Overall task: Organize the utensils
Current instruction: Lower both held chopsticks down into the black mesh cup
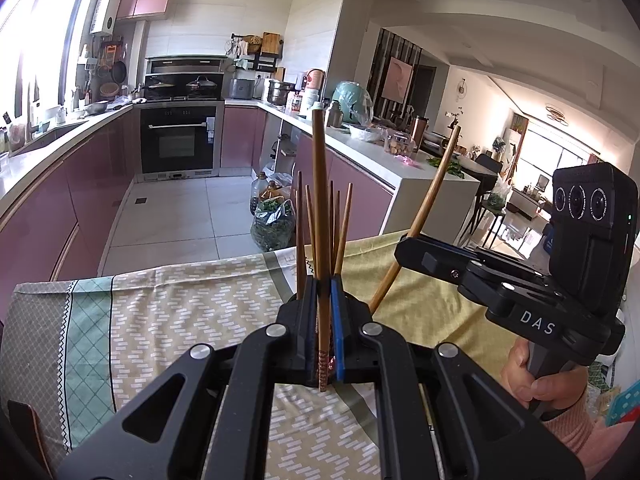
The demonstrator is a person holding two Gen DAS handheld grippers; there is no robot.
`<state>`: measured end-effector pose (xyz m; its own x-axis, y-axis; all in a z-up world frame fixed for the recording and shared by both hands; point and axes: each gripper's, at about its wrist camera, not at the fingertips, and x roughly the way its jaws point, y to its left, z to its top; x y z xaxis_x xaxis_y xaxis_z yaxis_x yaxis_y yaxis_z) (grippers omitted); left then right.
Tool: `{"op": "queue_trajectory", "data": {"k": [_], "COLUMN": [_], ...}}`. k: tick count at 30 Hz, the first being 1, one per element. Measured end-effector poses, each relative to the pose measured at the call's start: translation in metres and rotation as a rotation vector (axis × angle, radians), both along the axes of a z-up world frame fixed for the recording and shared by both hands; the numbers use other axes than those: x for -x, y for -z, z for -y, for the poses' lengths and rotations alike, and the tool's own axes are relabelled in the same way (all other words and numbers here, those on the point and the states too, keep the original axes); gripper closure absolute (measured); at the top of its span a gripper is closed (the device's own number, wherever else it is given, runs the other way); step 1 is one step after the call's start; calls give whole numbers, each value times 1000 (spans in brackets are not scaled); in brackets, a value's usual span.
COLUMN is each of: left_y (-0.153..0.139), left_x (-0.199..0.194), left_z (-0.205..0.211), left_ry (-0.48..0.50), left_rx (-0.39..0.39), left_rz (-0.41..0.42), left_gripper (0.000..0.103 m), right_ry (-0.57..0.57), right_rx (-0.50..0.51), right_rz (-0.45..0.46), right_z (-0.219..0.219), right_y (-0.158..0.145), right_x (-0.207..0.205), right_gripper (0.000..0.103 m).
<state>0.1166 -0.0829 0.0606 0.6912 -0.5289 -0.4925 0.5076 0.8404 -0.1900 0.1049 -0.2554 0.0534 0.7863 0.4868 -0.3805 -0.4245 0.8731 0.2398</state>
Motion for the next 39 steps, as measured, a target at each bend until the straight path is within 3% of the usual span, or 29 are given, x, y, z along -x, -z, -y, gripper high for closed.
{"op": "queue_trajectory", "data": {"k": [39], "left_y": [-14], "left_x": [2], "left_z": [11], "left_ry": [4], "left_rx": [9], "left_rz": [58], "left_gripper": [95], "right_ry": [15], "right_rx": [-19], "right_rz": [23], "right_z": [6], "right_y": [-4], "right_x": [-3], "right_gripper": [97]}}
